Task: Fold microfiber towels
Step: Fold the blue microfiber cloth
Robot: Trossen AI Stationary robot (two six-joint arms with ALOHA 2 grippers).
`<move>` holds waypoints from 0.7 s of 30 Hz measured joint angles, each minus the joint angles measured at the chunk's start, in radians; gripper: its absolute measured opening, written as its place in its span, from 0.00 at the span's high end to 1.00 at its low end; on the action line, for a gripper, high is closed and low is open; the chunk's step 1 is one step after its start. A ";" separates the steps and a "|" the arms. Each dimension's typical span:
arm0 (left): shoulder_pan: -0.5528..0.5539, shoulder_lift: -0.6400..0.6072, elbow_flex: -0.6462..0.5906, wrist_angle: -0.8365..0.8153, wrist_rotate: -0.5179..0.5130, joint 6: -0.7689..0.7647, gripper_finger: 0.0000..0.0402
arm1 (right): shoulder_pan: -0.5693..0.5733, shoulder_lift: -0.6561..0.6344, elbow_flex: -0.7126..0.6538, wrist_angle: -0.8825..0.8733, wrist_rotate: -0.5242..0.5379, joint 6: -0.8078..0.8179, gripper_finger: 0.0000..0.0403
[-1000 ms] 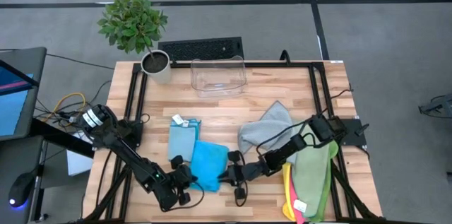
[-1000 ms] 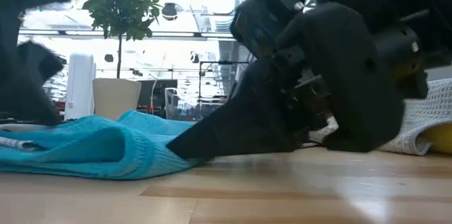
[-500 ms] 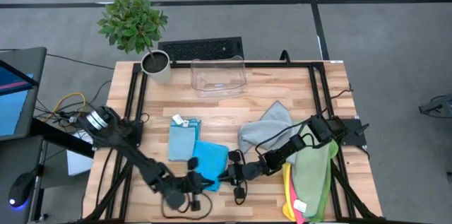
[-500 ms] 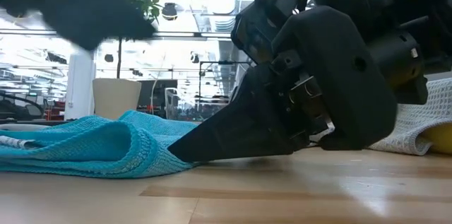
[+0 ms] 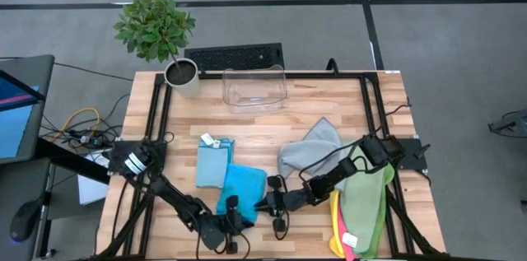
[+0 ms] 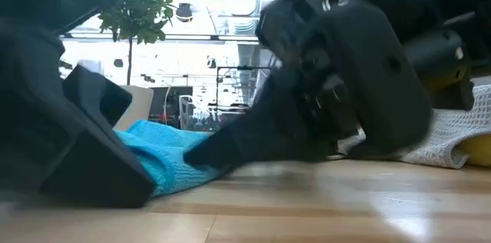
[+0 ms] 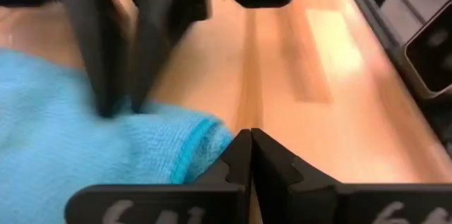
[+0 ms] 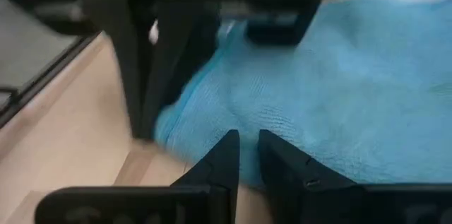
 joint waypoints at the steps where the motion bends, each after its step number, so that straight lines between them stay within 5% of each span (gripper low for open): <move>1: 0.001 0.007 0.010 0.009 0.016 -0.003 1.00 | 0.000 -0.007 0.000 0.004 0.029 -0.005 0.80; 11: 0.001 0.008 0.010 0.013 0.032 -0.027 1.00 | 0.025 -0.070 0.009 0.148 0.073 -0.097 0.80; 21: 0.005 0.007 0.012 0.031 0.033 -0.003 1.00 | 0.033 0.008 0.146 -0.018 0.033 -0.072 0.80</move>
